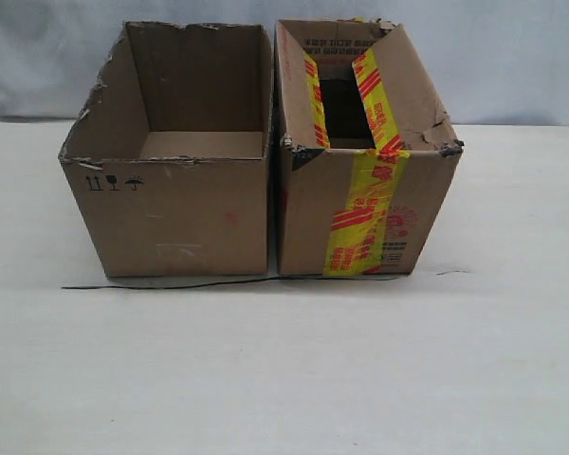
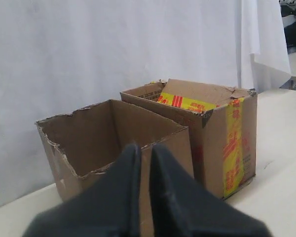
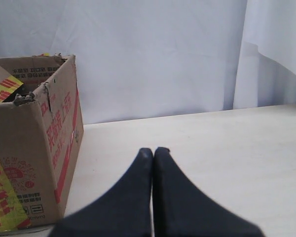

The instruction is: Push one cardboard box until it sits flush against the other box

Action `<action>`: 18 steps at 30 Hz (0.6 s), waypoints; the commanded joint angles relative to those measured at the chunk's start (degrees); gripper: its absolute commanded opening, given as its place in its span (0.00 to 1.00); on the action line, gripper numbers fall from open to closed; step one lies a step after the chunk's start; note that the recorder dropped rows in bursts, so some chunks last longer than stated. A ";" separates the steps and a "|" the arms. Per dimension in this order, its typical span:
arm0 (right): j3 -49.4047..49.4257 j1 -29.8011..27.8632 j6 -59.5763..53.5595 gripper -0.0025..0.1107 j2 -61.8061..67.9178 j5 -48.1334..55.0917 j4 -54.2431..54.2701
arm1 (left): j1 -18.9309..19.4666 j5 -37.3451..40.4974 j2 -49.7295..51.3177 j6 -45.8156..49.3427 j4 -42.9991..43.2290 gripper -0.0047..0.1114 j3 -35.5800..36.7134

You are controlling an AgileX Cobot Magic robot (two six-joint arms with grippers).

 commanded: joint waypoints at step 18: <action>0.27 -0.40 -0.12 0.02 -0.23 0.19 0.10 | 31.65 -0.99 -0.74 -0.35 -3.93 0.04 15.53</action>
